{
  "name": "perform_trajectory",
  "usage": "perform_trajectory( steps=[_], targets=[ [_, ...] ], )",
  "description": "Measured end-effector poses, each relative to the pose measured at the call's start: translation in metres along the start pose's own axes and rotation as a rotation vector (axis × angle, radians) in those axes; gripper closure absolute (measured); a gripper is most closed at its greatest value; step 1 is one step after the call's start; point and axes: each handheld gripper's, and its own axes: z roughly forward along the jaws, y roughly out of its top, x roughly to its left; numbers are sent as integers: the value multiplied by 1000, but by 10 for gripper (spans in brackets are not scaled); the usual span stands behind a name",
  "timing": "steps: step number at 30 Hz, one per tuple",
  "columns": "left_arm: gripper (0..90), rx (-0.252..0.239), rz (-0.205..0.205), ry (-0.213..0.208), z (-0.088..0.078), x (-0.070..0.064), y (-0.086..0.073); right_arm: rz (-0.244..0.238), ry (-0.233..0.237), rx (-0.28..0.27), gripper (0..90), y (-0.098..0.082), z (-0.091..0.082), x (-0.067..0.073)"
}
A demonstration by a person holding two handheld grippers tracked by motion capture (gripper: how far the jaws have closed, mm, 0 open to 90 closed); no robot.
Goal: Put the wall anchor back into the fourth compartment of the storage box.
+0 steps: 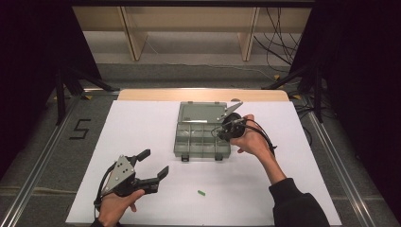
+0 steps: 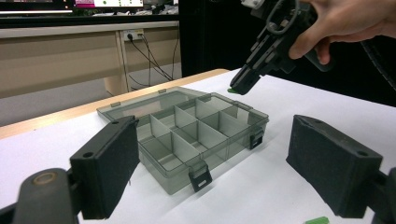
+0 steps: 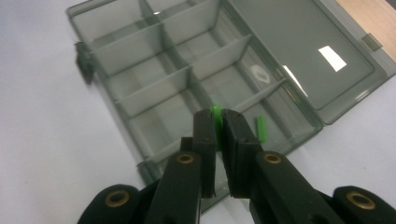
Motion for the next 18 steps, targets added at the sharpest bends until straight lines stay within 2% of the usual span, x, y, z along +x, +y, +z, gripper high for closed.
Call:
perform_trajectory(
  steps=[5,6,8,9,18],
  targets=[
    [161,5,-6,4,0,0,0,27,-10,4,843,-1,7,-10],
    [161,5,-7,4,0,-1,0,19,-24,2,843,-1,8,-12],
    [161,4,-7,4,0,-1,0,33,-21,19,843,0,9,-14],
    [161,-1,6,0,0,0,0,19,-30,8,843,0,10,-16],
    [161,0,-2,1,0,0,0,45,-57,46,843,6,17,-27]
  ],
)
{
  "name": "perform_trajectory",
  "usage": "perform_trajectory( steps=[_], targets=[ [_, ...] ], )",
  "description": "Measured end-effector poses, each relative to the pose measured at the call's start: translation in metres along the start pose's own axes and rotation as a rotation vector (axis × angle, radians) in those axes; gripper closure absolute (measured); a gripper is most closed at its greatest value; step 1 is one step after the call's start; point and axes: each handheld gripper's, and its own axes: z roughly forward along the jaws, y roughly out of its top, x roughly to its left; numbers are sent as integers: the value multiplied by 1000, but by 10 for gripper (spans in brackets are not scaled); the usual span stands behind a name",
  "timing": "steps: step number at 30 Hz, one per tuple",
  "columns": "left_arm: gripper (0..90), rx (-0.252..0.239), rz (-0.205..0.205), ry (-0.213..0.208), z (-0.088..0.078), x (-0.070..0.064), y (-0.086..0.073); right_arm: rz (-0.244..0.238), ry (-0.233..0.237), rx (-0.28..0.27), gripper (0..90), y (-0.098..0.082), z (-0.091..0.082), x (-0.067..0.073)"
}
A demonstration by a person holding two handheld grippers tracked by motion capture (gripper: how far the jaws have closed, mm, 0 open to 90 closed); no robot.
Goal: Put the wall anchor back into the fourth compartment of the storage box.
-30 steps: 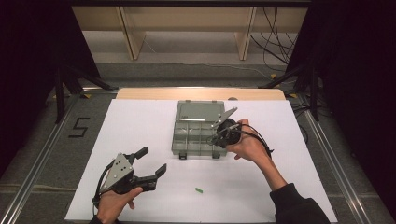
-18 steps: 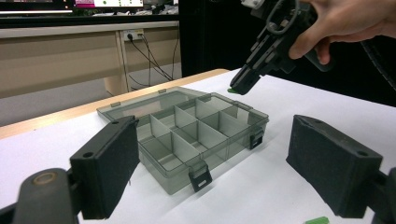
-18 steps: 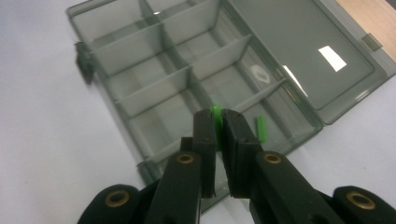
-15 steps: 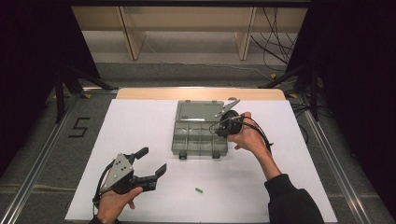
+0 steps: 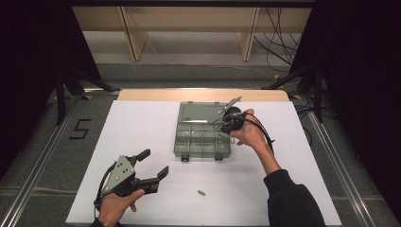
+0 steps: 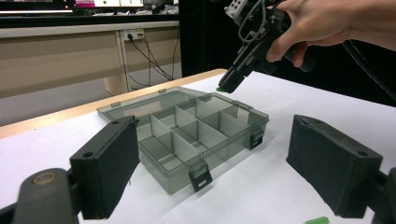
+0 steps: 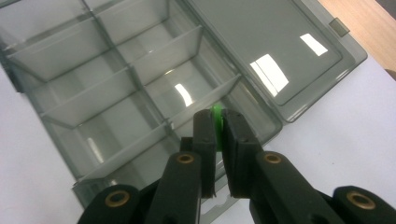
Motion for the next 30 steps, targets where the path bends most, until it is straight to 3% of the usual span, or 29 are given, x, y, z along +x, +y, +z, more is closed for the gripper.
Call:
perform_trajectory(
  steps=[13,17,21,22,25,30],
  targets=[
    [161,0,2,-1,0,0,0,26,5,33,836,2,23,-9],
    [161,0,0,1,0,1,0,62,2,7,680,3,23,-8],
    [161,0,1,-1,0,0,0,91,-13,-36,461,5,14,-5],
    [161,0,-1,0,0,0,0,78,-23,-55,425,5,13,-5],
    [161,1,-1,2,0,0,0,60,-32,-67,348,5,5,0],
    [161,7,-6,5,-1,0,0,34,-20,-84,329,4,-6,13]
  ],
)
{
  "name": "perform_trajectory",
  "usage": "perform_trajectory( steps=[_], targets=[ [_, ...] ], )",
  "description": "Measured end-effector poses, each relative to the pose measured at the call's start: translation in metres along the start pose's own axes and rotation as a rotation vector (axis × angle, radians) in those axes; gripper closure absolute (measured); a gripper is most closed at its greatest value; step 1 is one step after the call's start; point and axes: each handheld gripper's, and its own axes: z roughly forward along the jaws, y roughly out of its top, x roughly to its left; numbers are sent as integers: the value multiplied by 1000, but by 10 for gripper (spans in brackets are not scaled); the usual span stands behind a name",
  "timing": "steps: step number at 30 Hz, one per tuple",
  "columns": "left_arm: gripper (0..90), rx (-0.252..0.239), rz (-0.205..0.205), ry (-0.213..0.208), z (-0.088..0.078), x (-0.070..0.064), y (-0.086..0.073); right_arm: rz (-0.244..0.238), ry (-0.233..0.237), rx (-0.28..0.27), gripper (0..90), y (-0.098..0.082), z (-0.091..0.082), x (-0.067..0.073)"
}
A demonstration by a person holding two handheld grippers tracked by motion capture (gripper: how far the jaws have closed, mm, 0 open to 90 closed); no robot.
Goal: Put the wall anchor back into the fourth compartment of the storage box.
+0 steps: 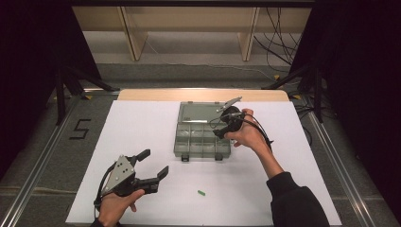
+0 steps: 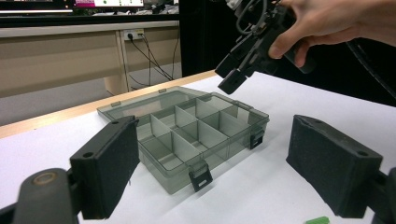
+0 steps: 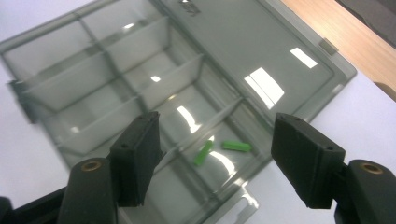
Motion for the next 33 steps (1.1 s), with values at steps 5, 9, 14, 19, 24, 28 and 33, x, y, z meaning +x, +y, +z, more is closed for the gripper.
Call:
perform_trajectory(
  steps=[5,9,14,19,24,28,33],
  targets=[
    [161,-7,5,-3,0,1,0,-34,17,-23,323,-3,-10,13],
    [161,-7,8,-3,1,1,0,-39,24,-22,319,-6,-16,21],
    [161,-6,9,-1,0,1,0,-55,16,-35,311,-11,-20,29],
    [161,-8,4,0,0,0,0,-67,48,-24,308,-13,-27,37],
    [161,-9,6,-1,0,0,0,-106,56,-37,303,-16,-33,49],
    [161,-10,6,-1,0,0,1,-131,65,-36,298,-20,-38,59],
    [161,-10,5,0,0,0,1,-144,77,-35,294,-24,-42,72]
  ],
)
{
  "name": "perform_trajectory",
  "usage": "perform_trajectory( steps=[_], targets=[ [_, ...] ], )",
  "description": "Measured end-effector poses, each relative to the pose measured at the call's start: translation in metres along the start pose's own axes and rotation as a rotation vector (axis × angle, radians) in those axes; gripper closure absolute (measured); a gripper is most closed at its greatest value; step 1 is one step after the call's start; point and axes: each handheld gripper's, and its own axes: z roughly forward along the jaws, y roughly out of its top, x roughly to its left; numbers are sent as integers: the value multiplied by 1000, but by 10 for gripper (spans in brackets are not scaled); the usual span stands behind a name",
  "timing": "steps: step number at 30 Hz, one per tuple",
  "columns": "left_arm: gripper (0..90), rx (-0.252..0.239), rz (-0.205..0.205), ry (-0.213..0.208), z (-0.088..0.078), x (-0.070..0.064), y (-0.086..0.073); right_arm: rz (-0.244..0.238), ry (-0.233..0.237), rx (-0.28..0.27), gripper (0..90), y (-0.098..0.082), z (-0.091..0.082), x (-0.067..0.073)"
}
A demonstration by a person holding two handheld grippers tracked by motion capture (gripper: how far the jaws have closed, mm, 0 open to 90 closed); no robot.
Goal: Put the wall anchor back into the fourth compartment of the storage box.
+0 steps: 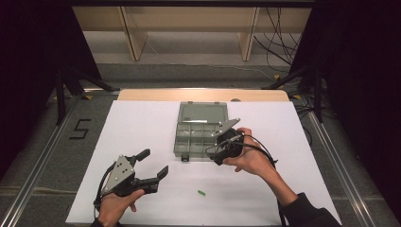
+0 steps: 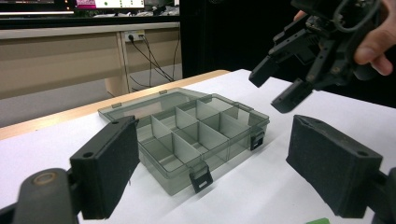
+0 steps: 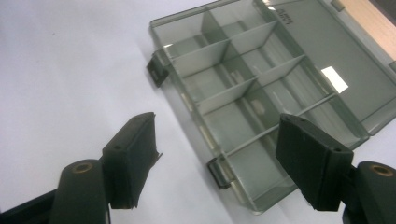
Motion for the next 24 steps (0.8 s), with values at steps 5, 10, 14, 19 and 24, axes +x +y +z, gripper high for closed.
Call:
perform_trajectory(
  steps=[5,10,14,19,24],
  targets=[
    [161,-3,7,1,0,1,1,-35,27,11,294,-4,0,12],
    [161,-5,-1,2,0,0,1,-45,43,33,294,-8,4,23],
    [161,-5,-5,4,-1,0,1,-58,61,42,294,-11,7,31],
    [161,-6,-7,4,-1,0,1,-90,91,58,294,-13,12,42],
    [161,-7,-9,4,-1,0,1,-100,128,88,295,-15,16,53]
  ],
)
